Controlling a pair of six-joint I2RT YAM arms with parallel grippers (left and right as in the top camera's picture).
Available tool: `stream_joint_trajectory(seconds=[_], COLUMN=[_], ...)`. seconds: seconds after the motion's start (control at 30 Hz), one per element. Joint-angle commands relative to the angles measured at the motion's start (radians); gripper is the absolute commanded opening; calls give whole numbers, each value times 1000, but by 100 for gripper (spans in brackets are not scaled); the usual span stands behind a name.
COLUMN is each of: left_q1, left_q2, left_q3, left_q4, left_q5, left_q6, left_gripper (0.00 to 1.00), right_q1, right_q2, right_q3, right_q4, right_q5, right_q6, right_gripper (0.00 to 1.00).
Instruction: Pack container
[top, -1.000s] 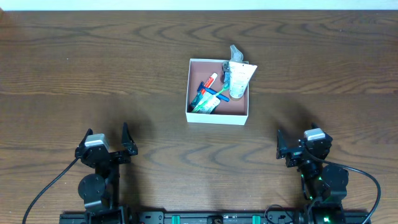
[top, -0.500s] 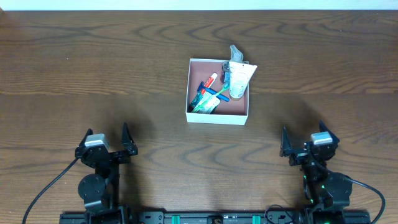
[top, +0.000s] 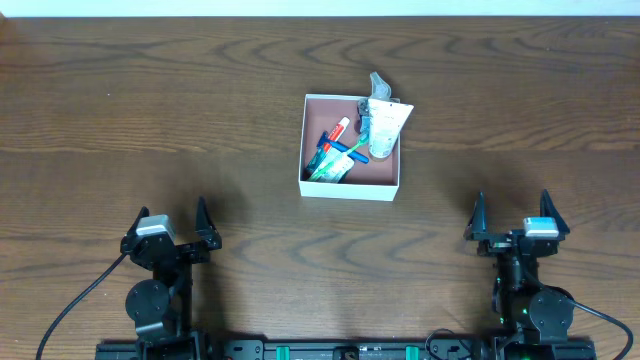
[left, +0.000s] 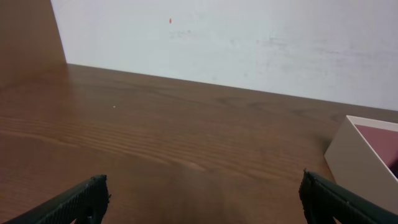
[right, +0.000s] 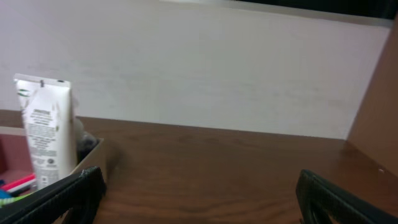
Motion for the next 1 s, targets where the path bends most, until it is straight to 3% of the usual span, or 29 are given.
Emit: stream_joint_trajectory(seconds=[0.0, 0.23, 0.97], left_q1=[6, 6, 6], left_q2=[-6, -6, -6], left_q3=[-15, -15, -15], left_q4=[-38, -38, -38], left_q5=[11, 11, 11], left_q6=[18, 18, 18], left_gripper=[98, 98, 98], right_q1=[-8, -8, -7], right_q2=[-8, -8, -3], right_q3=[-2, -2, -2], right_q4=[-8, -174, -175], right_q5=[43, 43, 35], right_q6=[18, 18, 18], right_gripper=[99, 99, 99])
